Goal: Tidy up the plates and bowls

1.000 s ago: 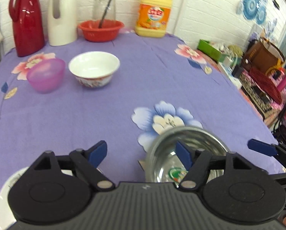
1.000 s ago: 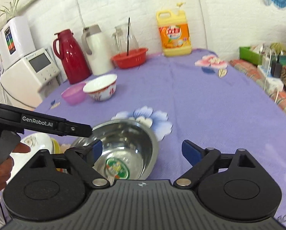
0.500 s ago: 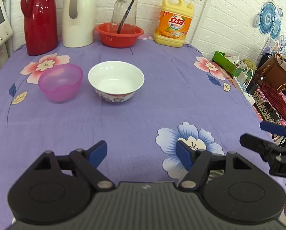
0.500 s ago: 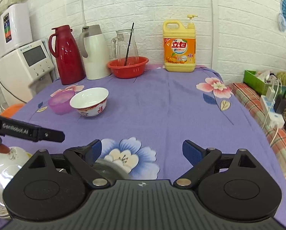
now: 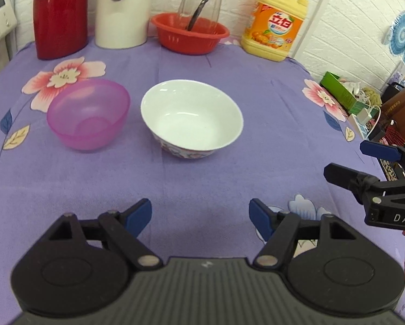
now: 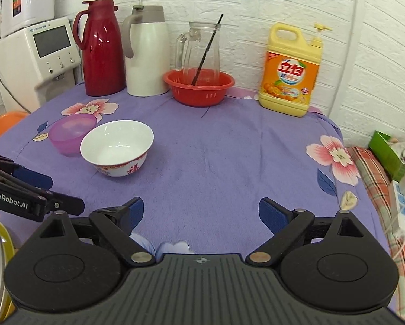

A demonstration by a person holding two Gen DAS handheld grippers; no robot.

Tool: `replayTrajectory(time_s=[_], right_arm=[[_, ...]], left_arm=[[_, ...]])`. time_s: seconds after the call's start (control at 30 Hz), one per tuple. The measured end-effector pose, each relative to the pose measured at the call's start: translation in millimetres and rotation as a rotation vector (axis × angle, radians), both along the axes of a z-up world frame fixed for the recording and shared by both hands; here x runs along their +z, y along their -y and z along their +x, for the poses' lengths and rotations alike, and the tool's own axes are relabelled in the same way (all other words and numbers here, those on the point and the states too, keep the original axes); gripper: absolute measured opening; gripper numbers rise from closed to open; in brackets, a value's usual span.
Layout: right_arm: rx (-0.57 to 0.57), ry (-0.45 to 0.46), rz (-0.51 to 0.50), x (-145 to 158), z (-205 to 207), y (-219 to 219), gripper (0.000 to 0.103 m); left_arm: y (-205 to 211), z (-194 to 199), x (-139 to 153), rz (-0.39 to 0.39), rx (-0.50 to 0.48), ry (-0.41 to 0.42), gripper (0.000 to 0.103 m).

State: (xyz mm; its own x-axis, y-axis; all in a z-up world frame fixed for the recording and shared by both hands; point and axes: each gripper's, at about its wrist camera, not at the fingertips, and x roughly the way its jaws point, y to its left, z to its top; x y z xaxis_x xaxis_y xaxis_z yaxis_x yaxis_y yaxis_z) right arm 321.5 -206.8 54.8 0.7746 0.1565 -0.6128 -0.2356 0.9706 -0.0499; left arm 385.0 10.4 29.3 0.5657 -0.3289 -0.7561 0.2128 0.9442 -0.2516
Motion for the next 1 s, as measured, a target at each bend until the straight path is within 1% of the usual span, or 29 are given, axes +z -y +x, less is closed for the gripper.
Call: replayTrajectory(time_s=[0.03, 0.13, 0.2, 0.27, 0.4, 0.53, 0.63, 0.67, 0.77, 0.87, 0.93, 1.0], right_arm=[[0.006, -0.004, 0.002, -1, 6, -1, 0.103], [0.031, -0.022, 0.001, -5, 21, -8, 0.103], [0.046, -0.036, 0.002, -9, 30, -12, 0.103], [0.060, -0.047, 0.017, -11, 39, -14, 0.103], [0.083, -0.060, 0.059, -9, 66, -20, 0.103], [0.097, -0.074, 0.105, -9, 94, -27, 0.103], [0.123, -0.097, 0.095, -17, 110, -35, 0.103], [0.126, -0.103, 0.094, -20, 114, -37, 0.103], [0.139, -0.112, 0.098, -26, 121, -43, 0.103], [0.166, -0.129, 0.076, -33, 129, -55, 0.103], [0.177, -0.144, 0.068, -38, 134, -60, 0.103], [0.182, -0.150, 0.056, -43, 138, -65, 0.103]], left_arm=[[-2, 4, -1, -0.003, 0.009, -0.002, 0.072], [-9, 12, 0, 0.003, 0.047, 0.031, 0.074], [-14, 20, 1, -0.037, 0.071, 0.022, 0.074], [-21, 30, 1, -0.096, 0.102, -0.008, 0.074], [-25, 51, 0, -0.152, 0.172, -0.044, 0.074], [-35, 63, -1, -0.270, 0.284, -0.098, 0.073], [-42, 71, -4, -0.315, 0.367, -0.121, 0.072], [-44, 74, -4, -0.320, 0.387, -0.118, 0.072], [-43, 83, -8, -0.304, 0.431, -0.124, 0.070], [-38, 92, -14, -0.300, 0.437, -0.148, 0.069], [-36, 95, -18, -0.304, 0.420, -0.159, 0.065], [-35, 96, -20, -0.298, 0.429, -0.151, 0.062]])
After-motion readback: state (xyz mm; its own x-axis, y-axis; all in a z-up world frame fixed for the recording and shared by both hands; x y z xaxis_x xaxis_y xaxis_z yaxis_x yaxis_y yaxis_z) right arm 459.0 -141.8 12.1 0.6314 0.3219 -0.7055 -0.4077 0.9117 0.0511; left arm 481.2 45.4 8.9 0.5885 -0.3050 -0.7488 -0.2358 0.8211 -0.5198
